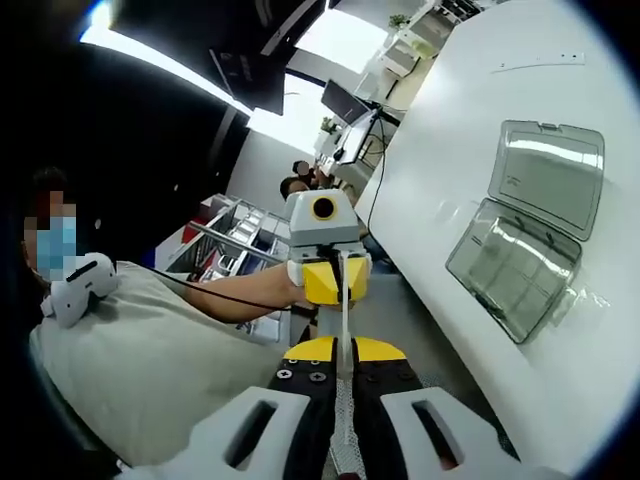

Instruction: Insert the divider into the dual guide fixture by aligning both edges with the guide slots and pushing it downward to the bottom, including one-sided entry, uneven engagement, binding, and posture correction.

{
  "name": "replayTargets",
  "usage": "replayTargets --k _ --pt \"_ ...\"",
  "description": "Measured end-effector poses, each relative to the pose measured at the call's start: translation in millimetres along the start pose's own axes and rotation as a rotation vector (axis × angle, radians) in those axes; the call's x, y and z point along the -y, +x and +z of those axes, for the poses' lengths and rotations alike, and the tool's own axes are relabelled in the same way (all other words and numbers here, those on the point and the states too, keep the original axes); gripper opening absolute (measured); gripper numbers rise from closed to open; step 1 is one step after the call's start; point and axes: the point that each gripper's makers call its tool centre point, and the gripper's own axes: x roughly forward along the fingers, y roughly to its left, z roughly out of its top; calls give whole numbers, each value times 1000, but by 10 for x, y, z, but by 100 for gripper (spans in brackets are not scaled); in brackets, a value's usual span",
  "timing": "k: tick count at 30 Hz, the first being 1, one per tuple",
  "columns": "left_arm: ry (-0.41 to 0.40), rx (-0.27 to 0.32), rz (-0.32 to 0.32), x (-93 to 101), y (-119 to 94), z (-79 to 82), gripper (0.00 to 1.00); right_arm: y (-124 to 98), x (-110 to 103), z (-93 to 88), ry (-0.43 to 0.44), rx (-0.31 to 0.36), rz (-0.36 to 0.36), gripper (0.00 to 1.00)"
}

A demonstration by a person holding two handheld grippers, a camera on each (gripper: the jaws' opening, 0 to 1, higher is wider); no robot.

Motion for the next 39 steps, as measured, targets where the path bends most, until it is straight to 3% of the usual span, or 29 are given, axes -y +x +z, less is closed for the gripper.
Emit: replayTargets --k 16,27,32,39 --pt "-30 -25 -12 -19 -42 -22 0 35 -2 -6 72 -1 -2 0" --pt "-14 10 68 -149 -139 30 1 116 102 37 129 9 -72 0" --pt "80 47 140 -230 -233 132 3 123 182 105 163 39 -133 0" --pt "236 40 245 -291 -325 184 5 129 262 159 191 59 -195 0"
